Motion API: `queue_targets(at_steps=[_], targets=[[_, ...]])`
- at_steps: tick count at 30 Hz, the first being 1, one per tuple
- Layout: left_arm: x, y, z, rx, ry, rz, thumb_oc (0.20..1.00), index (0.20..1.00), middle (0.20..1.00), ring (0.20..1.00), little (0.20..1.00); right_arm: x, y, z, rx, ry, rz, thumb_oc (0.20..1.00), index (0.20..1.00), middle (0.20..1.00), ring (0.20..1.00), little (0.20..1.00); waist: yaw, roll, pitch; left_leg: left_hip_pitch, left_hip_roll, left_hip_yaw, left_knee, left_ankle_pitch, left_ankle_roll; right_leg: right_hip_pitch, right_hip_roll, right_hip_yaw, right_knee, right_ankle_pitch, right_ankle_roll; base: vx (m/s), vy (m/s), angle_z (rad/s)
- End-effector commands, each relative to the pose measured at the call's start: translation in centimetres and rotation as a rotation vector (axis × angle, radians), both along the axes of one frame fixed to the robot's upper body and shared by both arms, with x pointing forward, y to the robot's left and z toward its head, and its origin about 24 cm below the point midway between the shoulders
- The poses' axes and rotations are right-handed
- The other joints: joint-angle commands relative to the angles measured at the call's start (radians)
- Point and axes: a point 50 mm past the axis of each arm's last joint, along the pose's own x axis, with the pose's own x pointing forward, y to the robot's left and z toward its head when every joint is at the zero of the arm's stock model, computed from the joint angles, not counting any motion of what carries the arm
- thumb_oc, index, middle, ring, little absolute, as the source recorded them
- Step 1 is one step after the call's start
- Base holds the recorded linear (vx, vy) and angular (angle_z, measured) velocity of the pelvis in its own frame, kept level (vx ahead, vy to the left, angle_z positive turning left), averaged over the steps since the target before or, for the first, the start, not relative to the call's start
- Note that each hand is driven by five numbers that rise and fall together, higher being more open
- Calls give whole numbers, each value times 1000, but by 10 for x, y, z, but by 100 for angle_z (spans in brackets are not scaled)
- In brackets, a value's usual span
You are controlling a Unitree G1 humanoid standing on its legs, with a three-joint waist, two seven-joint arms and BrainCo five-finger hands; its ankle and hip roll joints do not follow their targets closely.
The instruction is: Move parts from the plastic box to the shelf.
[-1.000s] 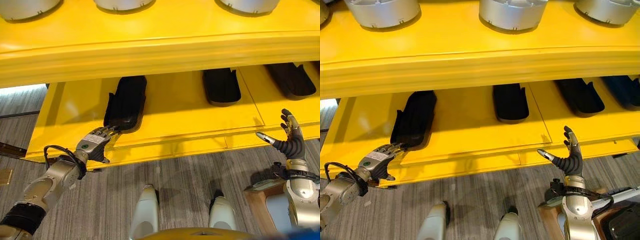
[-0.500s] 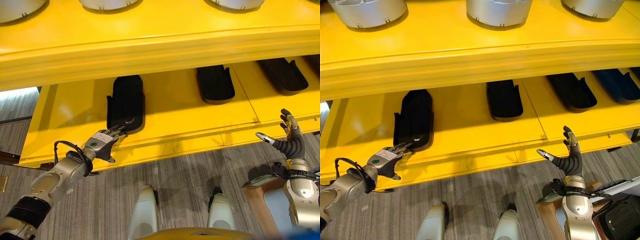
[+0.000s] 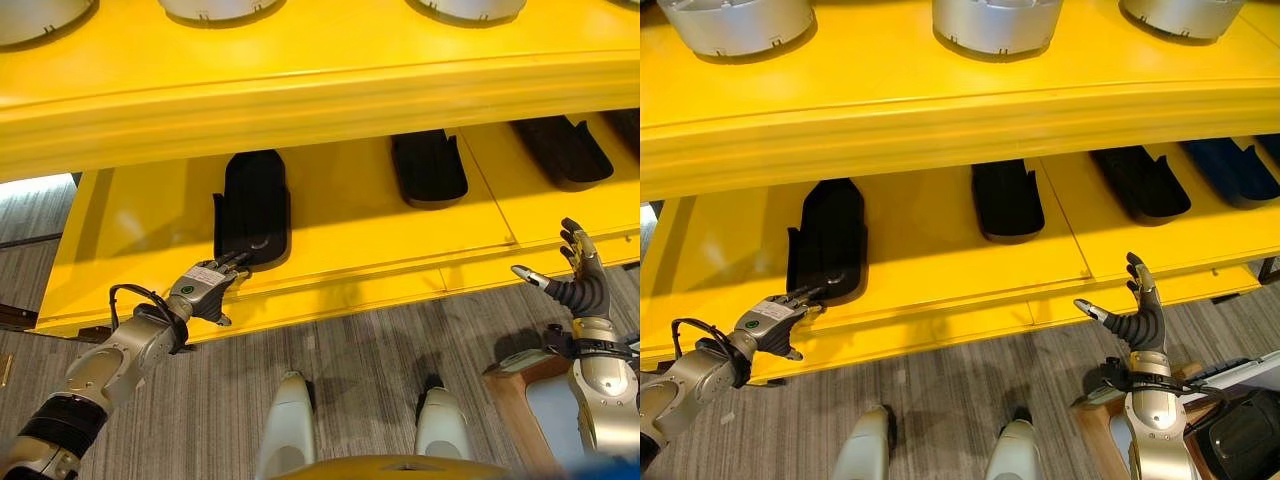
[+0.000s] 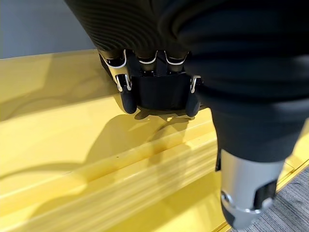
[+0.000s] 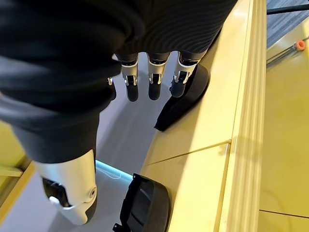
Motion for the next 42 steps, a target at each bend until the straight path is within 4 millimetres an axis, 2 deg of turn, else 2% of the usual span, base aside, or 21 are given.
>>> queue_targets(at_steps=[1, 14, 23, 27, 42], targets=[[11, 17, 20, 52, -105, 58, 1000, 1000, 1000, 1000, 1000, -2, -5, 22, -47, -94, -2, 1000, 1000, 1000, 1000, 1000, 7, -2, -61, -13, -6, -35, -41, 129, 12, -42, 46, 18, 158, 17, -58, 0, 0, 0], [24, 22, 35, 132, -166, 67, 1000, 1000, 1000, 1000, 1000, -4, -8, 24, -57, -101, -15, 1000, 1000, 1000, 1000, 1000, -4, -5, -71, -24, -3, -27, -33, 127, 11, -58, 52, 25, 163, 20, -58, 0, 1, -1], [33, 16, 43, 125, -199, 53, 1000, 1000, 1000, 1000, 1000, -4, -8, 26, -53, -106, -16, 1000, 1000, 1000, 1000, 1000, -11, -9, -69, -31, 1, -22, -28, 127, 12, -66, 55, 31, 165, 22, -58, 2, 0, -1], [38, 7, 45, 115, -210, 23, 1000, 1000, 1000, 1000, 1000, -5, -9, 26, -51, -108, -20, 1000, 1000, 1000, 1000, 1000, -17, -11, -70, -35, 1, -21, -26, 128, 11, -74, 56, 35, 171, 20, -60, 0, 0, 0], [47, -4, 48, 95, -217, -4, 1000, 1000, 1000, 1000, 1000, -5, -8, 27, -58, -104, -10, 1000, 1000, 1000, 1000, 1000, -26, -8, -77, -49, 7, -24, -19, 130, 9, -93, 64, 42, 183, 19, -65, 0, -3, -1]])
